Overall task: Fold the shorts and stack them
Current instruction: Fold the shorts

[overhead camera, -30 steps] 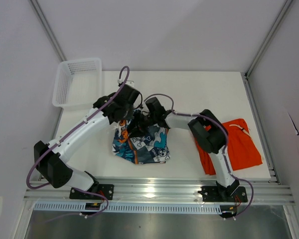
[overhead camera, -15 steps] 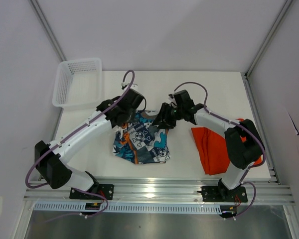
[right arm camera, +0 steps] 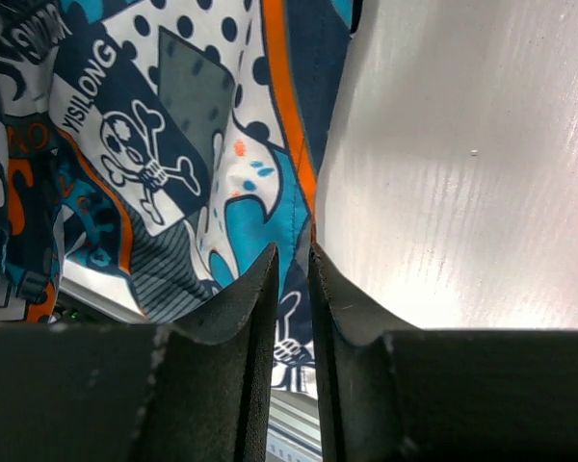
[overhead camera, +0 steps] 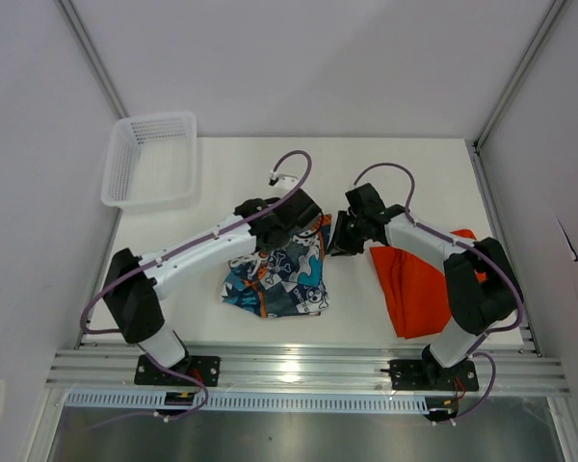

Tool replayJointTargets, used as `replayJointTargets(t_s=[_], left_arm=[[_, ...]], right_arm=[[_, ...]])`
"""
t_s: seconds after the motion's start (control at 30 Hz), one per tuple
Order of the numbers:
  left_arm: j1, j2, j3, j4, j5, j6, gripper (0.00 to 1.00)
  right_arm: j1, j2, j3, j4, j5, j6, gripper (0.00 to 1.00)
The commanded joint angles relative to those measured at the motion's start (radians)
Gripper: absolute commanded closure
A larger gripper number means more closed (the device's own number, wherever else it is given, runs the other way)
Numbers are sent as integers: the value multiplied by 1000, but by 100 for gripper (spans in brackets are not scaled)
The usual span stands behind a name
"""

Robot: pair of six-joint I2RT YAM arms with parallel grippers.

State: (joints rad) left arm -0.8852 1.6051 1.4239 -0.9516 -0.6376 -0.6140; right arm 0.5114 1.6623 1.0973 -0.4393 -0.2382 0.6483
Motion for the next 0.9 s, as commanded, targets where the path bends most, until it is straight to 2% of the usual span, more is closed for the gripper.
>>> replayJointTargets(t_s=[0.0,0.3,0.5,0.7,0.77,0.8,0.87], left_arm=[[-47,47,89,-48,-94,-92,92],[-156,208,158,-121,-162,-242,90],[-187,288,129,-47,-128,-280,82],[-187,342,182,-12,-96,-309,73],[-186,345,187,-3,-94,-325,63],[-182,345,193,7,-88,-326,51],[-169,349,196,17,-74,-325,38]], right_arm=[[9,16,-13,16,25,-36,79],[13,71,-40,43,19,-36,80],[-13,19,-95,80,27,-12,81],[-22,-12,-131,106,30,7,83],[-28,-27,-154,122,30,13,83],[-33,-32,-162,125,28,17,83],[-50,-58,-195,140,17,22,84]])
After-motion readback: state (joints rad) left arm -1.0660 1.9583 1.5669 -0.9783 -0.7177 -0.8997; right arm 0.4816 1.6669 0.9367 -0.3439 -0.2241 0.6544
